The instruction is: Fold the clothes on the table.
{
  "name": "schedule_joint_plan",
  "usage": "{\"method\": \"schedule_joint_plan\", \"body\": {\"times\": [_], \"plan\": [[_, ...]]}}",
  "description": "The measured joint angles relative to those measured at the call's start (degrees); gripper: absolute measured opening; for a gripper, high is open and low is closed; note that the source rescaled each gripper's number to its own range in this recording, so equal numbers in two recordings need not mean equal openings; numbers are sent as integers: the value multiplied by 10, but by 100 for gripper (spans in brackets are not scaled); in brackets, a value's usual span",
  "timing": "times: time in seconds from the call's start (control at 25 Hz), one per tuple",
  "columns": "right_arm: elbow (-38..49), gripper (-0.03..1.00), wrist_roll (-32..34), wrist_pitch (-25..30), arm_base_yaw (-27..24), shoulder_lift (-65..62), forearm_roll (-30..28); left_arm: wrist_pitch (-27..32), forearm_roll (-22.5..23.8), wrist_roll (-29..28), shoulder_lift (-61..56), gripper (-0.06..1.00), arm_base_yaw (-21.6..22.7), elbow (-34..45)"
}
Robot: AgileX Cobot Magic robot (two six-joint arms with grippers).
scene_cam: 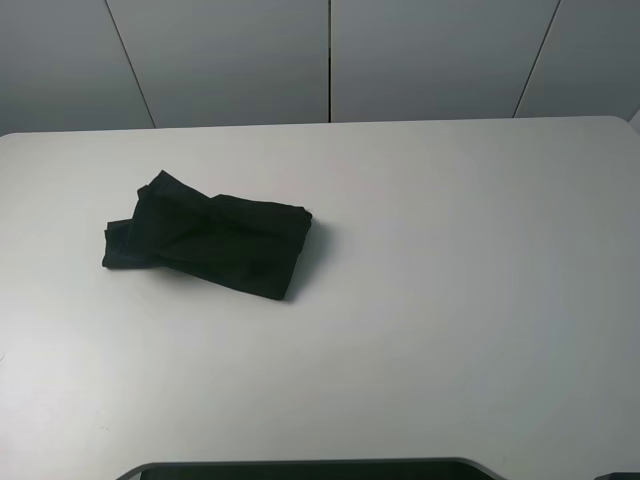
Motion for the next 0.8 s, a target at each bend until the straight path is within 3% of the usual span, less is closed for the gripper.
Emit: {"method": "schedule_joint_plan", "body": {"times": [0.36,0.8], "plan": [[33,100,5,18,0,-142,-33,27,-12,-7,-221,94,0,24],[141,100,6,1,0,-264,-21,50,-13,-8,-294,94,0,24]]}}
